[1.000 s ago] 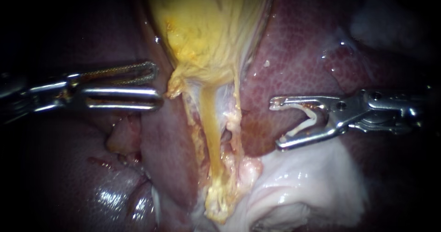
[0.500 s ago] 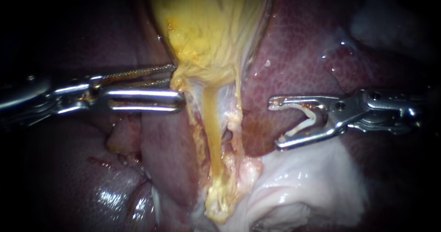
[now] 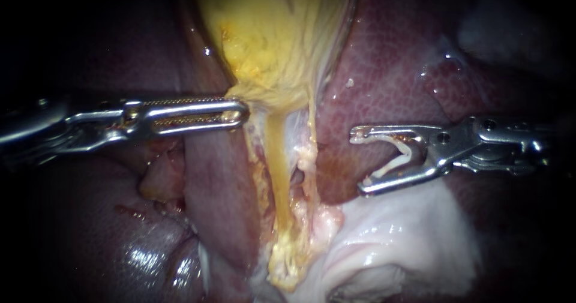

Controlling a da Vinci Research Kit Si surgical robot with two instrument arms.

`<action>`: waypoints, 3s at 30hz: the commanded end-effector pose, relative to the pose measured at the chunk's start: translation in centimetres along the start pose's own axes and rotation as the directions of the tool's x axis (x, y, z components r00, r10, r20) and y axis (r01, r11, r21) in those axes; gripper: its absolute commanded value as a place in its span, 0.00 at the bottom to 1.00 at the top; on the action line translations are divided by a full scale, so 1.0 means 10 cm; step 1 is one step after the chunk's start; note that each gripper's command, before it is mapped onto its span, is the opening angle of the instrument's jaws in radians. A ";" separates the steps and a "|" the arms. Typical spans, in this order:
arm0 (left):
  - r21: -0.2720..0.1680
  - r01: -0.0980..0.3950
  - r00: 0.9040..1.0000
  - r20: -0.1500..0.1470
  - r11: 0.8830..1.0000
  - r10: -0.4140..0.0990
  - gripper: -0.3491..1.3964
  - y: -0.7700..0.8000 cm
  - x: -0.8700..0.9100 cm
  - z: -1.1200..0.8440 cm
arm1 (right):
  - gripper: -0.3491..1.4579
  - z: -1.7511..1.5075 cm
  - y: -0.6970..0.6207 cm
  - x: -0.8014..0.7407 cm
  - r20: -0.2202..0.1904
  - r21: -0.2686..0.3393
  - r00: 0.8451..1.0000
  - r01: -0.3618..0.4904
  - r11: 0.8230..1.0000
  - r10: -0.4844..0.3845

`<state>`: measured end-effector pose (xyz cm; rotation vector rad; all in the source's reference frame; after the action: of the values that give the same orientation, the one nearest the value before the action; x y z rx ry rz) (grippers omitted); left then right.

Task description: Clipping first clip left tube

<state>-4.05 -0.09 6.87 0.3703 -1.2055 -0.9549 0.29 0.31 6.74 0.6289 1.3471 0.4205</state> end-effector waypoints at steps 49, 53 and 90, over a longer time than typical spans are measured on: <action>-0.005 0.022 1.000 0.019 1.000 -0.021 0.00 -0.004 -0.031 -0.060 | 0.52 0.155 0.022 -0.126 0.024 0.095 0.997 -0.070 0.993 0.068; -0.002 0.022 1.000 0.019 1.000 -0.022 0.00 -0.004 -0.031 -0.061 | 0.52 0.161 0.019 -0.132 0.029 0.109 0.996 -0.081 0.991 0.079; 0.023 0.015 1.000 0.015 1.000 -0.015 0.00 0.011 -0.027 -0.036 | 0.51 0.213 -0.014 -0.150 0.085 0.281 0.987 -0.157 0.947 0.138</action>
<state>-3.69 0.11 6.66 0.3941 -1.2305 -0.9584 2.09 -1.11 8.00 0.9826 1.3146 0.3234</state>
